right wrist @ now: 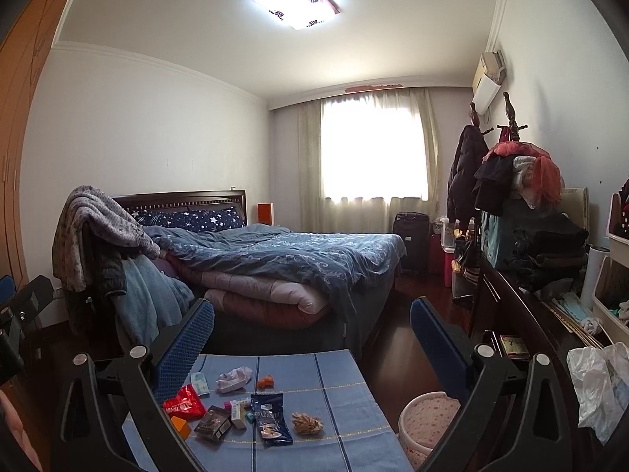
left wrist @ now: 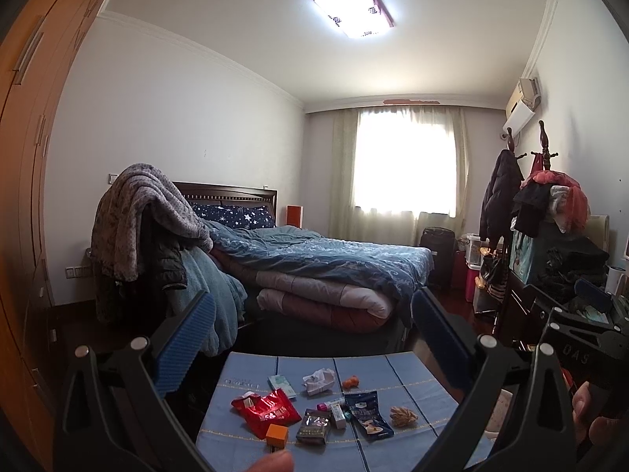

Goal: Collect trash

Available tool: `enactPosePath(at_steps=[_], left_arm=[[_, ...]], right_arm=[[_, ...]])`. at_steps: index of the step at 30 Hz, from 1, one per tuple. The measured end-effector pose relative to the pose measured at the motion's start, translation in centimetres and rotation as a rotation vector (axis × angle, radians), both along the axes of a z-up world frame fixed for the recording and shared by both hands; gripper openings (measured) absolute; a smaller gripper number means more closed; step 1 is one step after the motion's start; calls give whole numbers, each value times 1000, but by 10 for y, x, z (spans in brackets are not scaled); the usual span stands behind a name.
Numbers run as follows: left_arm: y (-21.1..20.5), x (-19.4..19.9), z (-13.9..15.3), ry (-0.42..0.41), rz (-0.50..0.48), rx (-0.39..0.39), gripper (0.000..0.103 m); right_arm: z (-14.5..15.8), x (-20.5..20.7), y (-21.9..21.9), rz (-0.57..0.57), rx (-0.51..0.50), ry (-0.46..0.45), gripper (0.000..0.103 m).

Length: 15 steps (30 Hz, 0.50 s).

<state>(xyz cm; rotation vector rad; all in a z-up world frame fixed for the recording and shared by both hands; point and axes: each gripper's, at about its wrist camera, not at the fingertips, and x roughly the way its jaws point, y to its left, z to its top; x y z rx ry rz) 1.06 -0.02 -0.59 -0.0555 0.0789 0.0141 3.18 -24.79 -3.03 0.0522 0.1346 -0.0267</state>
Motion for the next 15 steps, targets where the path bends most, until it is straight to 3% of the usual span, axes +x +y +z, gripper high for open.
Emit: enactPosePath(at_steps=[15], left_arm=[[2,9,-1,24,4,-3,100]], right_arm=[[-3,9,3,9,-2,26,100]])
